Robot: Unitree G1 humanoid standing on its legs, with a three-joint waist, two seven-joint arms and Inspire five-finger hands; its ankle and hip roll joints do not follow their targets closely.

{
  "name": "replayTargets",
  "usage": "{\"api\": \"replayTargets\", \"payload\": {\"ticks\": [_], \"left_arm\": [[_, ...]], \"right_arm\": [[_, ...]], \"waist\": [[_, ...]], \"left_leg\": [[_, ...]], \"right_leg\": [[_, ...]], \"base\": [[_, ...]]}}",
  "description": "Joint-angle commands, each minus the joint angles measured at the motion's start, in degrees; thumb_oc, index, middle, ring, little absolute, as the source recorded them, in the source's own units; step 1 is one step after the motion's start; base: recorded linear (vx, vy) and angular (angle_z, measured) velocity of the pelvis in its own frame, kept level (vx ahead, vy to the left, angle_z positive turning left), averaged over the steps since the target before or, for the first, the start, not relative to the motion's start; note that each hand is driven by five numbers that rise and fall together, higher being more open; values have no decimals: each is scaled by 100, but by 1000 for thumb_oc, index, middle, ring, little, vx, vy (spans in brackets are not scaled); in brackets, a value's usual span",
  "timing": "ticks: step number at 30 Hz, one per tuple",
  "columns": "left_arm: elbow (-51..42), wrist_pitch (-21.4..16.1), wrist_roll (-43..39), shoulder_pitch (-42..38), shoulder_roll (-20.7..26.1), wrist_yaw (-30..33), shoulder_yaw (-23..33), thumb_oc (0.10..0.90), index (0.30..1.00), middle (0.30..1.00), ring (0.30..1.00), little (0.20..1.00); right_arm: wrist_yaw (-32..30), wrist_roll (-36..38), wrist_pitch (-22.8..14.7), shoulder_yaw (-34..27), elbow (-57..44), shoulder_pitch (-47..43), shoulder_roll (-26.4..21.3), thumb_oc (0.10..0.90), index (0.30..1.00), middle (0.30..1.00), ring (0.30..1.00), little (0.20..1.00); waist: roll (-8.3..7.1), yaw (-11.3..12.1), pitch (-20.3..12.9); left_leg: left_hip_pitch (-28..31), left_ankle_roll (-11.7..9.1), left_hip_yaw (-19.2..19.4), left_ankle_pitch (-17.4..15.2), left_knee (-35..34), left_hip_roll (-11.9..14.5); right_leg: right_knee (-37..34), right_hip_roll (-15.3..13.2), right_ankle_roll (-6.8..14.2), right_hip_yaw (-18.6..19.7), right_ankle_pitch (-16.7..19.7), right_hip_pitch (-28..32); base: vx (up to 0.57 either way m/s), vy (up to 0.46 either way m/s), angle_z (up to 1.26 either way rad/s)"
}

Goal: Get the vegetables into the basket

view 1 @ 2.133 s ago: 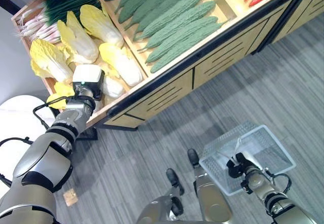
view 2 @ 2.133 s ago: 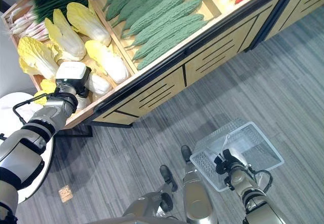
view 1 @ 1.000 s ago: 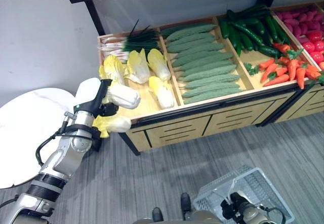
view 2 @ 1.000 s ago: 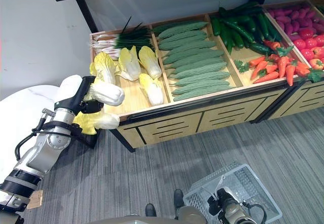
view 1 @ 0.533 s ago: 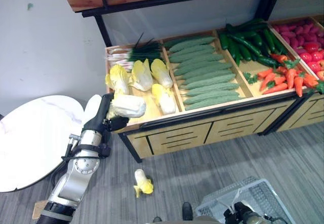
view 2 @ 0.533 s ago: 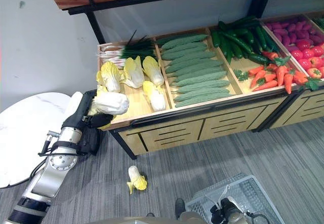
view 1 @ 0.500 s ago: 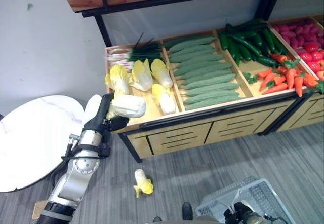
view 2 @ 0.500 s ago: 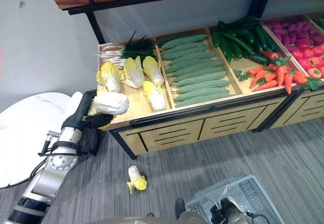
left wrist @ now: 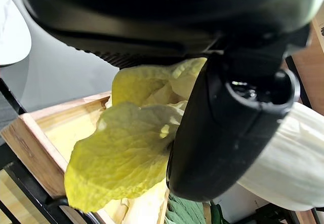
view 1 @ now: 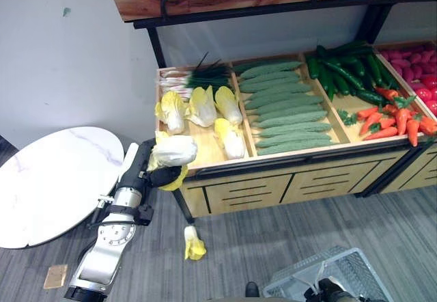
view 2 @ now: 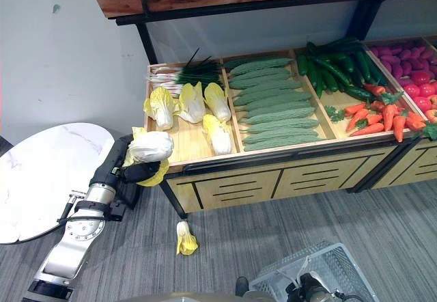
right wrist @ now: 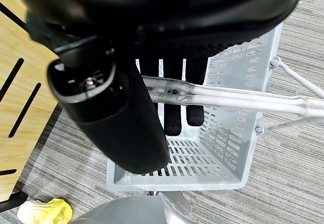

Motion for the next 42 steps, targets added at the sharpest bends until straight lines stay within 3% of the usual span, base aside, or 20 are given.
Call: {"api": "replayTargets", "payload": {"ticks": [1,4,9,19,21,22,23,24,25,26,27,28,29,33,36,42], "left_arm": [[-807,-450,-56,-493,291,163,461,400,300,300,300,300],[-773,-417,-81,-584,304,179,436,400,300,300,300,300],[-682,-398,-158,-728,330,219,380,400,300,300,300,300],[-394,-351,-206,-1290,397,252,-36,400,300,300,300,300],[-338,-340,-211,-1439,415,310,-149,400,300,300,300,300],[-332,-343,-211,-1445,416,312,-150,400,300,300,300,300],[-327,-336,-206,-1488,424,337,-152,400,300,300,300,300],[-360,-324,-193,-1520,450,381,-87,400,300,300,300,300],[-359,-325,-194,-1521,449,382,-89,400,300,300,300,300],[-378,-308,-153,-1471,453,390,-14,400,300,300,300,300],[-400,-305,-141,-1409,462,409,85,400,300,300,300,300],[-408,-303,-141,-1398,464,406,93,400,300,300,300,300],[-433,-276,-90,-1277,443,370,160,400,300,300,300,300],[-442,-267,-100,-1105,320,278,150,400,300,300,300,300],[-418,-265,-120,-1099,273,234,104,400,300,300,300,300],[-173,-257,-332,-1170,119,198,-100,400,300,300,300,300]], "right_arm": [[-85,-3,-21,3,341,-225,104,400,300,300,300,300],[-108,60,-6,-48,324,-217,109,400,300,300,300,300],[-166,154,1,-166,320,-214,109,400,300,300,300,300],[-265,289,-8,-269,215,-116,195,400,300,300,300,300],[-321,294,-24,-261,191,-136,230,400,300,300,300,300],[-321,294,-23,-261,190,-140,231,400,300,300,300,300],[-341,285,-26,-267,199,-148,242,400,300,300,300,300],[-358,259,-28,-266,184,-172,247,400,300,300,300,300],[-358,258,-27,-268,182,-171,246,400,300,300,300,300],[-357,187,-35,-216,145,-199,255,400,300,300,300,300],[-355,139,-34,-193,147,-231,258,400,300,300,300,300],[-355,136,-33,-189,148,-231,260,400,300,300,300,300],[-345,85,-30,-143,124,-272,259,400,300,300,300,300],[-374,118,-30,-168,78,-216,205,400,300,300,300,300],[-400,182,-26,-232,74,-173,140,400,300,300,300,300],[-531,247,-14,-347,4,-122,-44,400,300,300,300,300]], "waist": [[-462,14,-317],[-474,2,-285],[-503,-7,-132],[-446,-282,57],[-390,-305,170],[-393,-290,171],[-370,-258,192],[-326,-158,210],[-324,-177,219],[-337,-112,207],[-350,-25,183],[-352,-31,184],[-387,-28,131],[-374,-148,71],[-320,-200,27],[-142,-428,6]], "left_leg": [[178,115,32,-704,30,-218],[185,168,78,-716,30,-262],[-95,291,247,-1003,631,-308],[-70,418,861,-950,260,-313],[-4,429,1141,-942,150,-277],[-7,427,1158,-936,146,-277],[12,418,1249,-961,147,-253],[74,369,1420,-1070,237,-202],[77,366,1398,-1082,251,-197],[127,328,1673,-1114,301,-176],[153,316,1858,-1130,331,-152],[155,313,1858,-1135,337,-150],[208,275,2057,-1127,301,-140],[289,170,2089,-1143,373,-59],[358,92,2122,-1114,370,-9],[472,-223,2219,-765,406,221]], "right_leg": [[-4,-513,649,123,-837,532],[-3,-549,684,190,-797,497],[90,-624,796,424,-689,348],[656,-511,1147,873,-376,-360],[861,-565,1187,526,-268,-597],[868,-561,1182,541,-263,-610],[927,-653,1125,119,-347,-630],[1007,-937,1033,-999,-568,-558],[1016,-941,1033,-1023,-584,-543],[1026,-1107,1026,-1760,-610,-461],[1062,-1221,1037,-2254,-605,-401],[1067,-1222,1039,-2258,-610,-398],[999,-1233,1073,-2497,-545,-359],[704,-1062,1021,-2126,-600,-239],[557,-968,977,-2049,-643,-131],[577,-704,762,-1762,-953,-90]], "base": [[-12,86,-3],[-9,69,-6],[-37,100,-17],[-42,90,-35],[-26,41,-67],[2,9,-68],[83,5,-86],[91,5,-83],[115,-39,-114],[77,-74,-97],[75,-73,-94],[92,-132,-91],[62,-101,-105],[121,-206,-57],[165,-216,-34],[162,-240,-14]]}}
